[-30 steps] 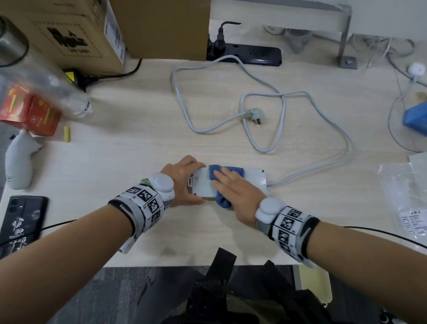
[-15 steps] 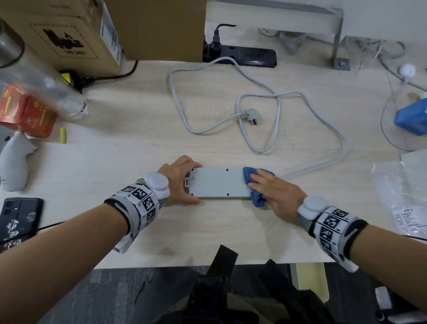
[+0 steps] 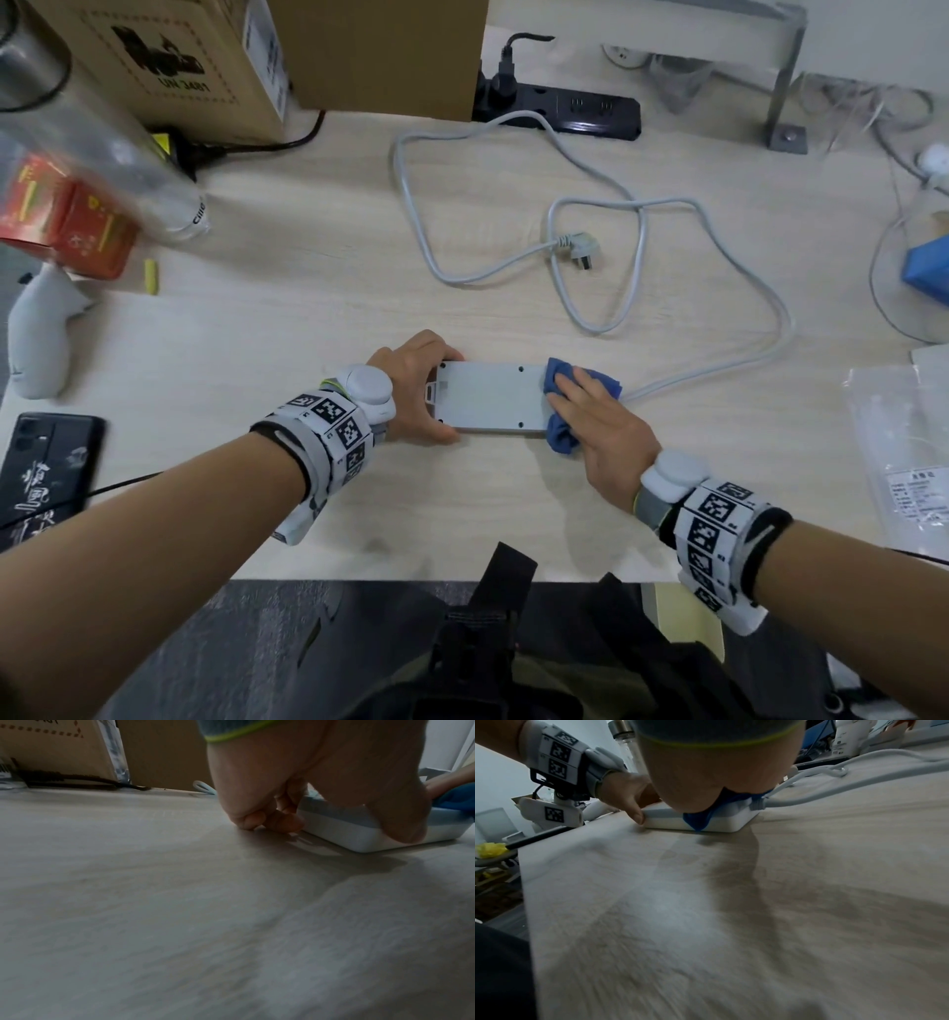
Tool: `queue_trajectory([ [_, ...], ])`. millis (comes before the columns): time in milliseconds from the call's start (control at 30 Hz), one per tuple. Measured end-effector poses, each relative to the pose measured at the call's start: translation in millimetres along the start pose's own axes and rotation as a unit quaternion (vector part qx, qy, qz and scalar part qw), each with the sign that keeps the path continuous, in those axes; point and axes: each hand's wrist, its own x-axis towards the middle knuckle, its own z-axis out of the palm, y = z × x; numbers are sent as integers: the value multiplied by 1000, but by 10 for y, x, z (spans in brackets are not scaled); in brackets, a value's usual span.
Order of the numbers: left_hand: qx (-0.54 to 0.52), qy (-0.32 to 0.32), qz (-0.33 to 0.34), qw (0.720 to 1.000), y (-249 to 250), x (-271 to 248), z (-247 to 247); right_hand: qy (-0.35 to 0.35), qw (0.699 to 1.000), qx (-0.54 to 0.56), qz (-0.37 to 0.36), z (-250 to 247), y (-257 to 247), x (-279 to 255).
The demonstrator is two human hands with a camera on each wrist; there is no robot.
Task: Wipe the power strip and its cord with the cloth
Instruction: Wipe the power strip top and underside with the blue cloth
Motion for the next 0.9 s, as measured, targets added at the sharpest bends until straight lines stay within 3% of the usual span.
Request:
queue_trajectory([
  [100, -2, 10, 2, 1000, -2, -8, 26, 6, 999, 17, -40, 104, -185, 188],
  [300, -17, 17, -5, 1000, 5, -2, 45, -46, 991, 50, -117, 291, -820, 878],
  [433, -20, 31, 4, 999, -11, -27, 70, -127, 979, 17, -159, 305, -637, 958],
  [533, -28, 34, 3, 999, 0, -36, 74, -159, 981, 5, -114, 242, -220, 676],
  [667, -3, 11, -7, 1000, -18, -22, 53, -75, 996, -13, -52, -108, 185, 132],
  [833, 2, 21, 4, 1000, -16, -17, 76, -43, 999, -13, 9, -44, -68, 180],
  [900, 1, 38, 14, 999, -6, -26, 96, -36, 999, 13, -2, 77, -274, 314],
])
